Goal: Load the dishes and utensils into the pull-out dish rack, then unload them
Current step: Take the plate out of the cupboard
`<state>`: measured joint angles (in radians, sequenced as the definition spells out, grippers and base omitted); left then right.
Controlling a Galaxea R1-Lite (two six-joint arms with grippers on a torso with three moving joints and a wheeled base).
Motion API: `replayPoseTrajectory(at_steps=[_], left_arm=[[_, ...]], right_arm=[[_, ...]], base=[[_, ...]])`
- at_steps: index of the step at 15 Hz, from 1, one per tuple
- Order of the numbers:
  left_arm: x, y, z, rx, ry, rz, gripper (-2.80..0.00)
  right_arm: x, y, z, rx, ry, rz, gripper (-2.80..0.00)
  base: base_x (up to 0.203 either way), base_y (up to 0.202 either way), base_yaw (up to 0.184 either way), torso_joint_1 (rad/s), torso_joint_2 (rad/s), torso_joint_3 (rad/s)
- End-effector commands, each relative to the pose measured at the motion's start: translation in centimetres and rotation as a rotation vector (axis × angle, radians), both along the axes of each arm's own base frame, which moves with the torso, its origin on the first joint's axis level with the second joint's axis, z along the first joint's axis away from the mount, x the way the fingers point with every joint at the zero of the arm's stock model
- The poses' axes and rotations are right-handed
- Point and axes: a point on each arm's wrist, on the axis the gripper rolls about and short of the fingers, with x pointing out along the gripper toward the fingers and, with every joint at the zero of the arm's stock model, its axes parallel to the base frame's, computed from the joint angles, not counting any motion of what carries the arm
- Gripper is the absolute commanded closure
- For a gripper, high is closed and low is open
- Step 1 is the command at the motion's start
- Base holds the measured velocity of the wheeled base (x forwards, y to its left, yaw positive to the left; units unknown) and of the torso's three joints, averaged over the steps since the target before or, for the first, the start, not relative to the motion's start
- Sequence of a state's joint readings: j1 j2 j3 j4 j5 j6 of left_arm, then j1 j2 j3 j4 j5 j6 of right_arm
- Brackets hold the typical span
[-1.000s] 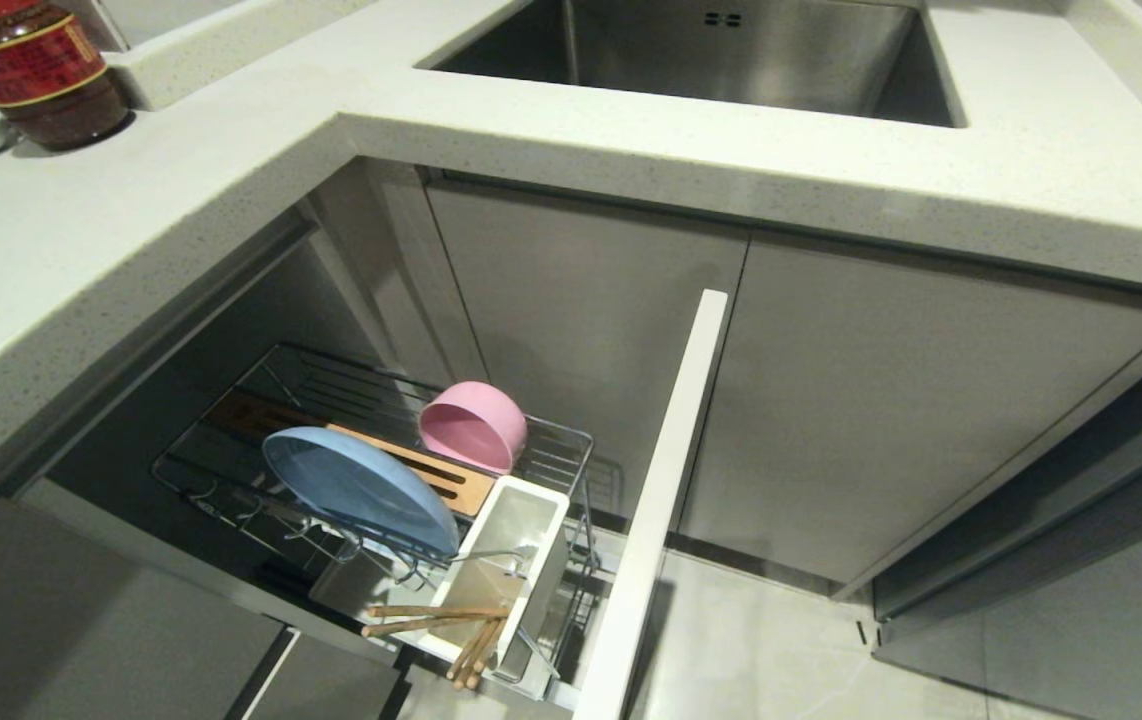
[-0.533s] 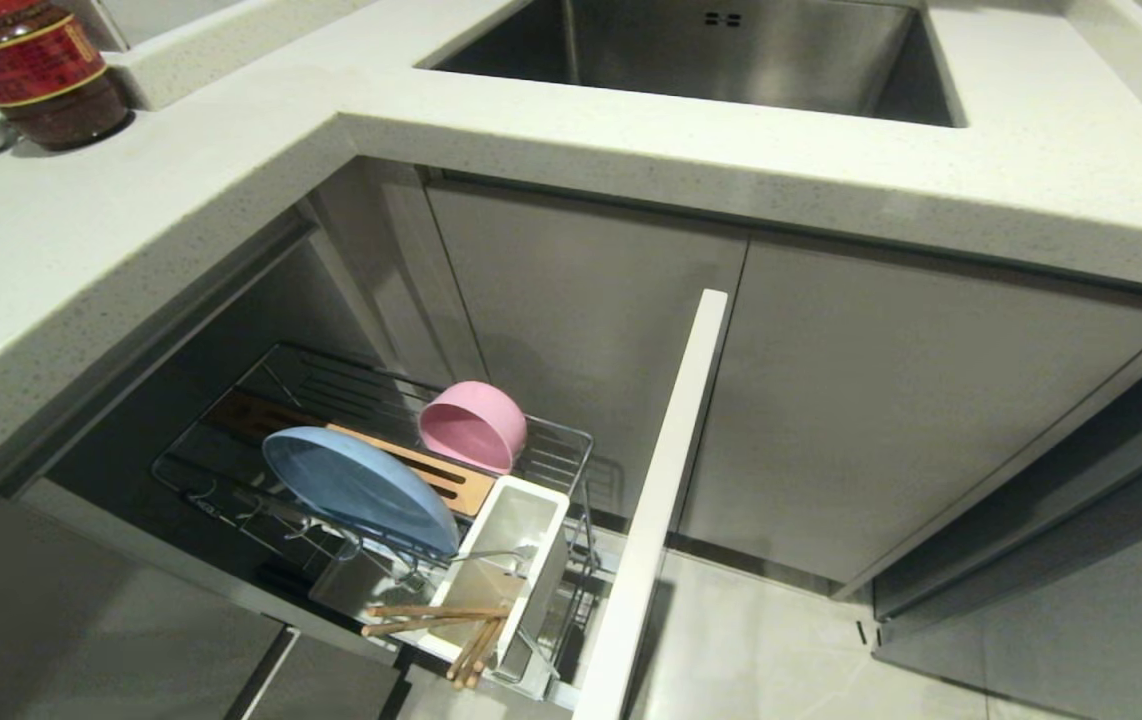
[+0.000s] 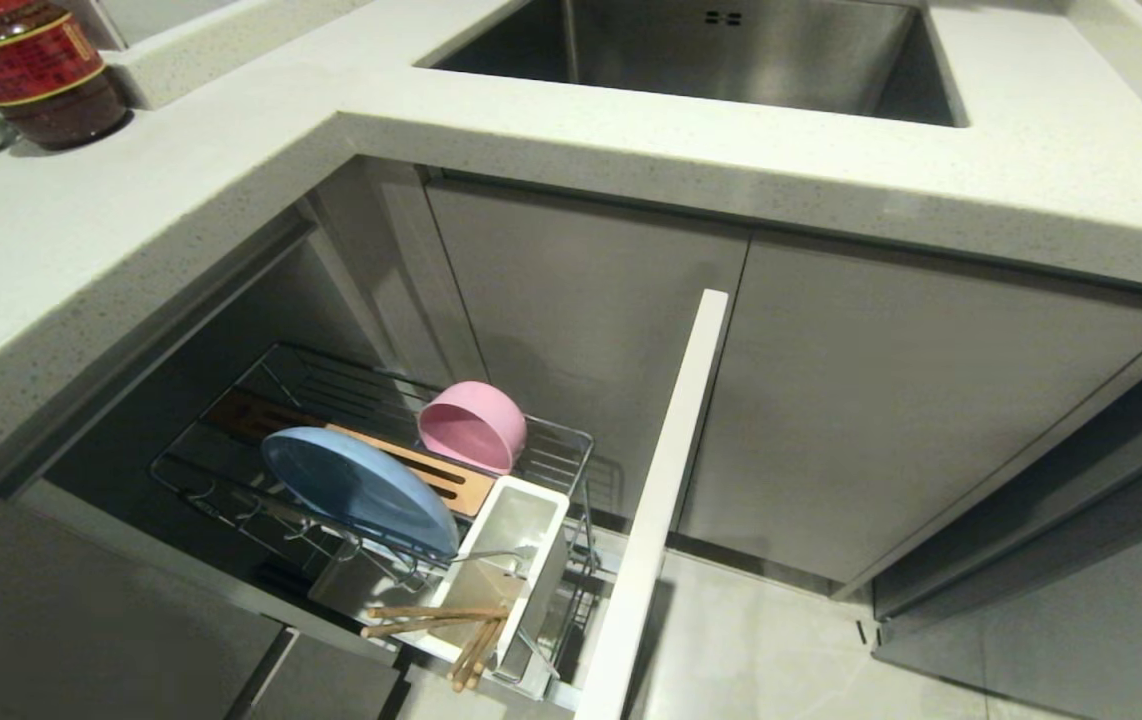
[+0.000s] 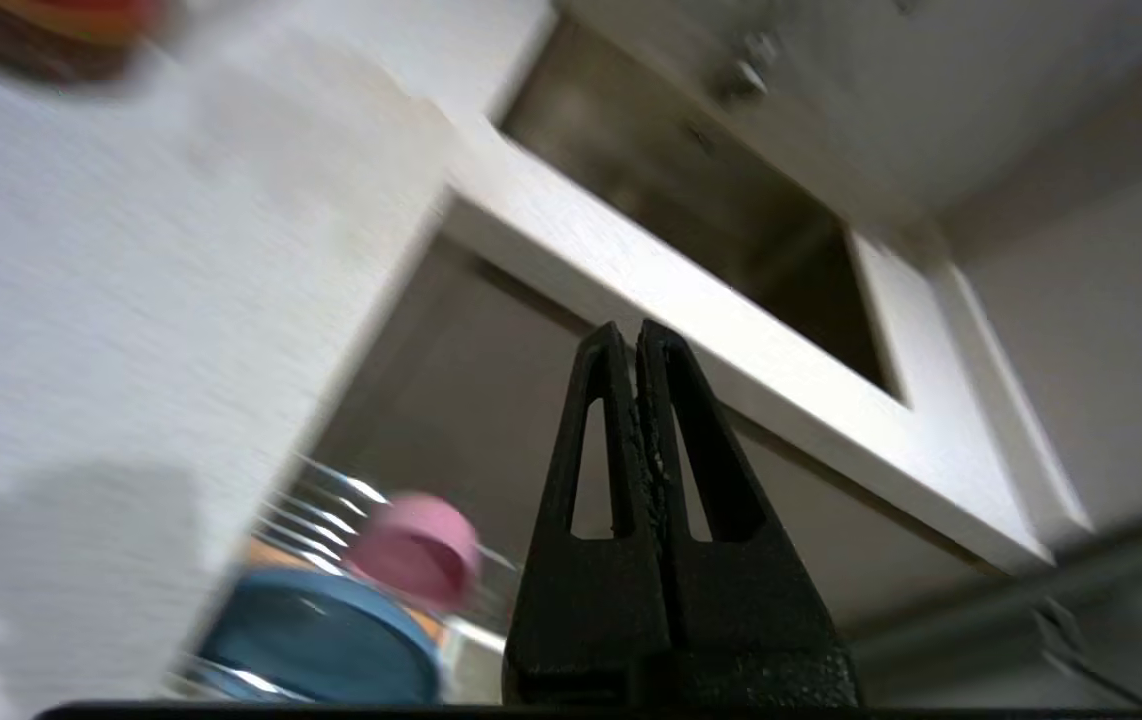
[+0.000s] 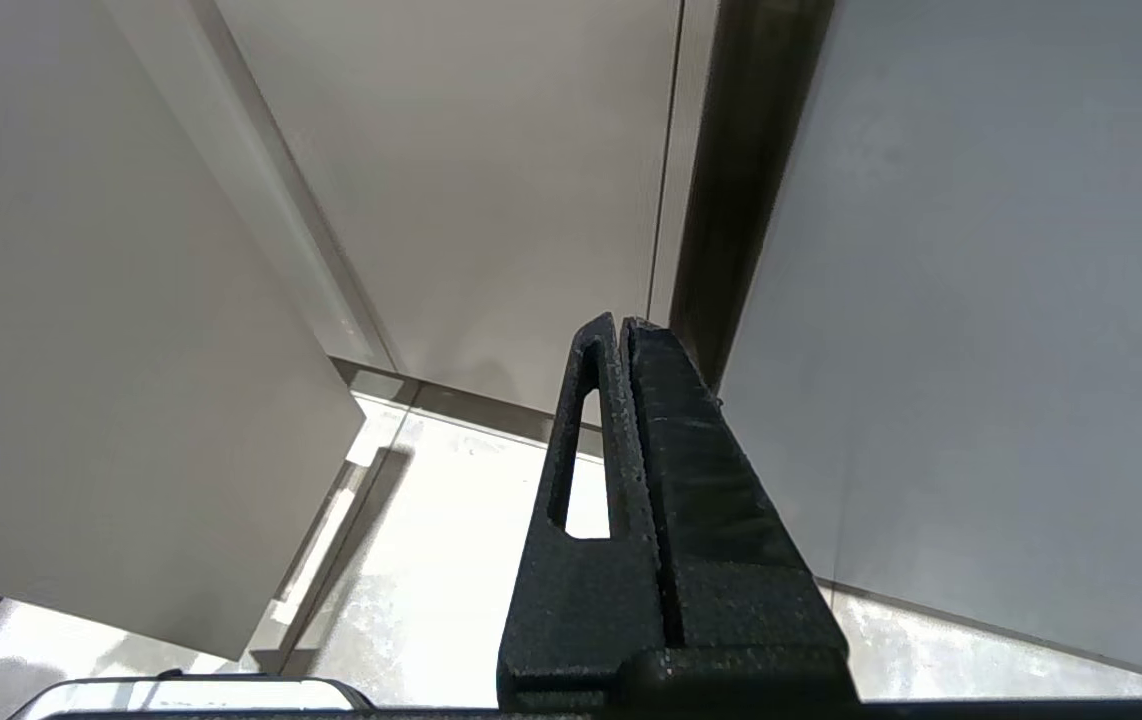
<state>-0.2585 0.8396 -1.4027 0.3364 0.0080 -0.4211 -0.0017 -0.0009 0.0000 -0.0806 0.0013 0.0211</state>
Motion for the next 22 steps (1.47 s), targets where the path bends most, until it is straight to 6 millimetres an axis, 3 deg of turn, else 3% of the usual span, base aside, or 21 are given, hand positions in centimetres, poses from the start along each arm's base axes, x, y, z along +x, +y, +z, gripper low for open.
replayPoseTrajectory(at_steps=[1,4,9,13,16,22], left_arm=[[2.5,-1.2,-0.7,-0.001,0.135,-0.155,0.00],[4.4,-3.1,-2.3,0.004,0.349,-0.279,0.00],[6.7,-5.3,-4.0,0.034,0.490,-0.232,0.00],[8.9,-8.9,-6.4,0.092,0.611,-0.110,0.00],[11.7,-11.7,-9.2,0.157,0.688,0.070,0.00],[14.5,-14.5,-13.0,0.209,0.796,0.298,0.00]], right_arm=[[0.2,0.0,-0.7,0.000,0.025,0.000,0.00],[0.2,0.0,-0.7,0.000,0.025,0.000,0.00],[0.2,0.0,-0.7,0.000,0.025,0.000,0.00],[0.2,0.0,-0.7,0.000,0.025,0.000,0.00],[0.2,0.0,-0.7,0.000,0.025,0.000,0.00],[0.2,0.0,-0.7,0.000,0.025,0.000,0.00]], base=[[0.000,0.000,0.000,0.000,0.00,0.000],[0.000,0.000,0.000,0.000,0.00,0.000],[0.000,0.000,0.000,0.000,0.00,0.000],[0.000,0.000,0.000,0.000,0.00,0.000],[0.000,0.000,0.000,0.000,0.00,0.000],[0.000,0.000,0.000,0.000,0.00,0.000]])
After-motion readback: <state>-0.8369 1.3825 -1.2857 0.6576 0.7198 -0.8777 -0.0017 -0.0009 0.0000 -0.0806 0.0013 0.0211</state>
